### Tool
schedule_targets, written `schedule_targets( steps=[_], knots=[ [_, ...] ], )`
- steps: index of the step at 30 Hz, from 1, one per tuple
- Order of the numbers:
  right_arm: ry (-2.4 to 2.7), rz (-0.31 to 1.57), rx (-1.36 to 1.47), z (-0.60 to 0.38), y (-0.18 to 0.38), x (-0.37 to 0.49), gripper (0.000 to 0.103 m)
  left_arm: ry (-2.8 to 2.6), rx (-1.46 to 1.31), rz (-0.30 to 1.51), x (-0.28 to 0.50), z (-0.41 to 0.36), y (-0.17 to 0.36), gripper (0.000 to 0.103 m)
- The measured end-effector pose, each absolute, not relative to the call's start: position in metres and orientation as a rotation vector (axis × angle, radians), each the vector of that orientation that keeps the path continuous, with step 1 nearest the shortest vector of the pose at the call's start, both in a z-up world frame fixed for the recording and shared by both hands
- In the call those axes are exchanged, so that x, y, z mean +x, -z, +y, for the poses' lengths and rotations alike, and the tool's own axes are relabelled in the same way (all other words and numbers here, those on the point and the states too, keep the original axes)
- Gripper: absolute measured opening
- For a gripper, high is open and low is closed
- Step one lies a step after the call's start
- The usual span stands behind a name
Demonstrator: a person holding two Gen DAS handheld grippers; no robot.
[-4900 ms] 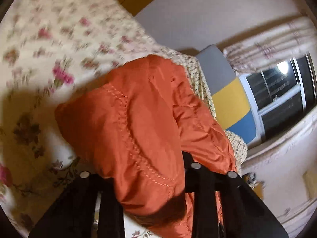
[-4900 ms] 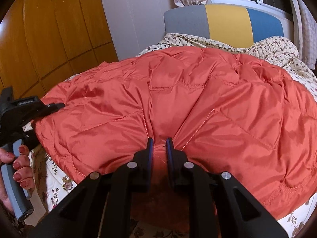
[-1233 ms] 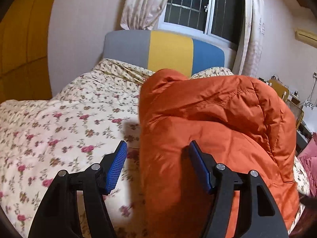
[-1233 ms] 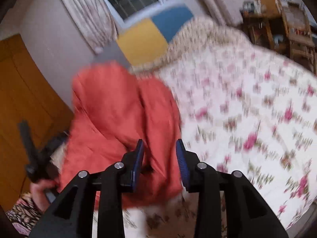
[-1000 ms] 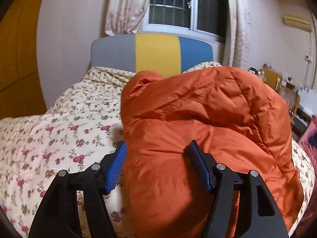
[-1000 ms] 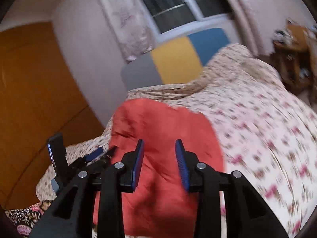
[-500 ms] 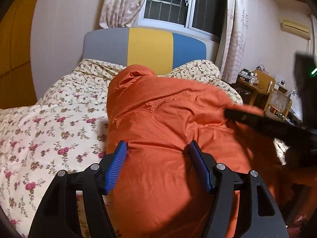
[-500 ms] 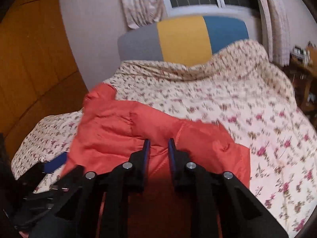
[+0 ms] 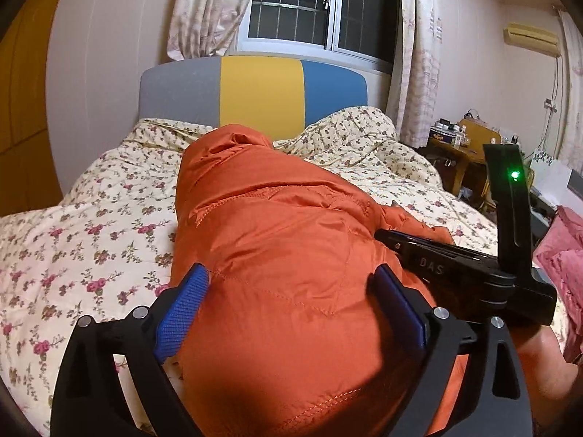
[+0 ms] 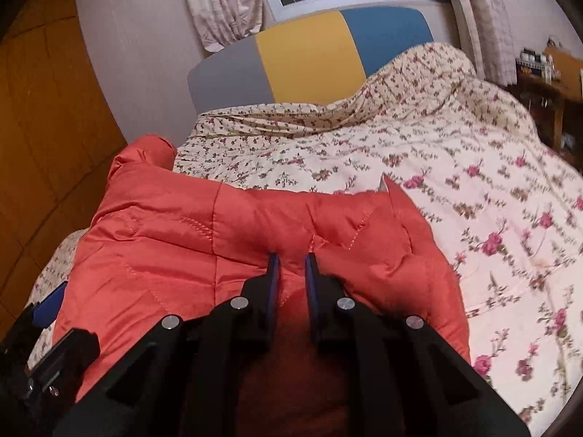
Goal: Fold large clothes
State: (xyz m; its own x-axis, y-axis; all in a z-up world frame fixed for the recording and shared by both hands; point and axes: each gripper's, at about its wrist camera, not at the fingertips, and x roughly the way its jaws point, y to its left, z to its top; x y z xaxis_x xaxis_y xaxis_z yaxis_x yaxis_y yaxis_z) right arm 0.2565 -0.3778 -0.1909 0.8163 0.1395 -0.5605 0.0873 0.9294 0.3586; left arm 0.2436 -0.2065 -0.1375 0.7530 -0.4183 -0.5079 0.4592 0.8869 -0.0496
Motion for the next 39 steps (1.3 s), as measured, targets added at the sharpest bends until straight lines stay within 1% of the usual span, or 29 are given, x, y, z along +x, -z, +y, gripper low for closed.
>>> schedule_targets(
  steps=[5, 11, 12, 17, 23, 28, 31, 33, 35, 39],
  knots=[
    [-0.027, 0.631, 0.398, -0.380, 0.193, 0.256, 0.012, 0.468, 0.102, 0.553, 0.246, -0.209, 0.135, 0.092],
    [-0.023, 0.631, 0.405, -0.379, 0.193, 0.255, 0.012, 0.414, 0.058, 0.615, 0.265, -0.203, 0.134, 0.092],
    [-0.022, 0.631, 0.404, -0.379, 0.193, 0.255, 0.012, 0.406, 0.050, 0.627, 0.269, -0.202, 0.135, 0.093],
    [-0.015, 0.628, 0.403, -0.378, 0.192, 0.254, 0.012, 0.371, 0.092, 0.642, 0.280, -0.209, 0.132, 0.094],
    [0.045, 0.588, 0.402, -0.379, 0.186, 0.243, 0.013, 0.270, 0.145, 0.663, 0.313, -0.220, 0.122, 0.094],
    [0.038, 0.680, 0.394, -0.383, 0.182, 0.260, 0.013, 0.232, 0.263, 0.694, 0.339, -0.237, 0.128, 0.094],
    [0.037, 0.735, 0.378, -0.383, 0.185, 0.274, 0.013, 0.226, 0.310, 0.729, 0.351, -0.245, 0.140, 0.094],
    [0.040, 0.773, 0.371, -0.381, 0.190, 0.284, 0.013, 0.237, 0.272, 0.767, 0.361, -0.241, 0.150, 0.095],
    [0.036, 0.799, 0.368, -0.380, 0.195, 0.293, 0.013, 0.235, 0.230, 0.801, 0.372, -0.234, 0.158, 0.100],
    [0.039, 0.829, 0.337, -0.377, 0.202, 0.308, 0.013, 0.245, 0.172, 0.848, 0.386, -0.226, 0.171, 0.100]
  ],
)
